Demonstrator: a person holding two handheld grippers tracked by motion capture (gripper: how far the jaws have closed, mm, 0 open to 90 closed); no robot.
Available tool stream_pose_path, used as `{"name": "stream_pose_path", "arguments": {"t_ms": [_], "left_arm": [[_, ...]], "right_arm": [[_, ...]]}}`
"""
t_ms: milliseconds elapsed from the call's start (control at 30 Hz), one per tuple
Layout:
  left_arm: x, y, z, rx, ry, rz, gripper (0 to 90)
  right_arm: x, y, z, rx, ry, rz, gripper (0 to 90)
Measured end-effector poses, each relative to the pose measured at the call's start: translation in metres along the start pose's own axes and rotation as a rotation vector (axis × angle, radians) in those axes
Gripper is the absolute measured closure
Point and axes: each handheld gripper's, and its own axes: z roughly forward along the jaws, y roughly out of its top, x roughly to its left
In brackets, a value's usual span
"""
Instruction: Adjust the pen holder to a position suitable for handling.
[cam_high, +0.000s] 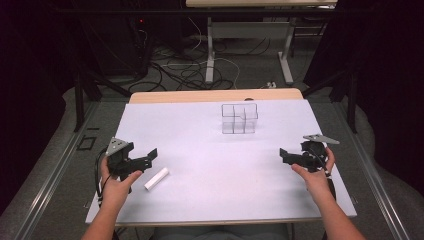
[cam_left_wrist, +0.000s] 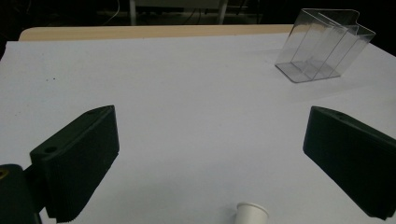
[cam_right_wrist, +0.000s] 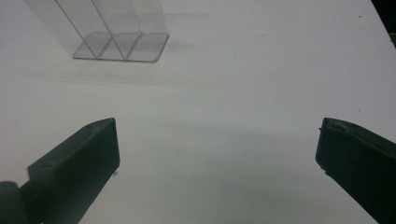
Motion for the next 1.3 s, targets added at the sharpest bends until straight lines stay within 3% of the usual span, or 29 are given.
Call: {"name": "stream_pose_path", "arguments": {"t_ms": [233,367,467,600,667,933,1067,1300], "left_arm": [[0.001,0.0,0.0,-0.011,-0.009,-0.003,3.4],[0.003,-0.002,0.0,0.018,-0.001,-0.001,3.4],[0.003,-0.003,-0.001,0.032,0.028,0.027,3.4],[0.001,-0.002,-0.003,0.055,0.033,0.036,3.4],[0.001,0.0,-0.004,0.081,0.046,0.036,2.4],[0.001,-0.001,-0.003,0.07,0.036,0.007,0.8],[0.001,0.001,-0.004,0.086,0.036,0.013,0.8],[-0.001,0.002,-0.005,0.068,0.048,0.049,0.8]], "right_arm": [[0.01,0.003,0.003,0.002,0.029,-0.024,0.0],[0.017,0.006,0.008,0.004,0.027,-0.063,0.0],[0.022,0.011,0.011,0.011,0.031,-0.068,0.0],[0.028,0.017,0.012,0.023,0.041,-0.065,0.0],[0.033,0.024,0.014,0.031,0.045,-0.071,0.0],[0.045,0.052,0.02,0.056,0.056,-0.079,0.0],[0.052,0.067,0.022,0.066,0.045,-0.104,0.0],[0.061,0.089,0.028,0.09,0.055,-0.104,0.0]]}}
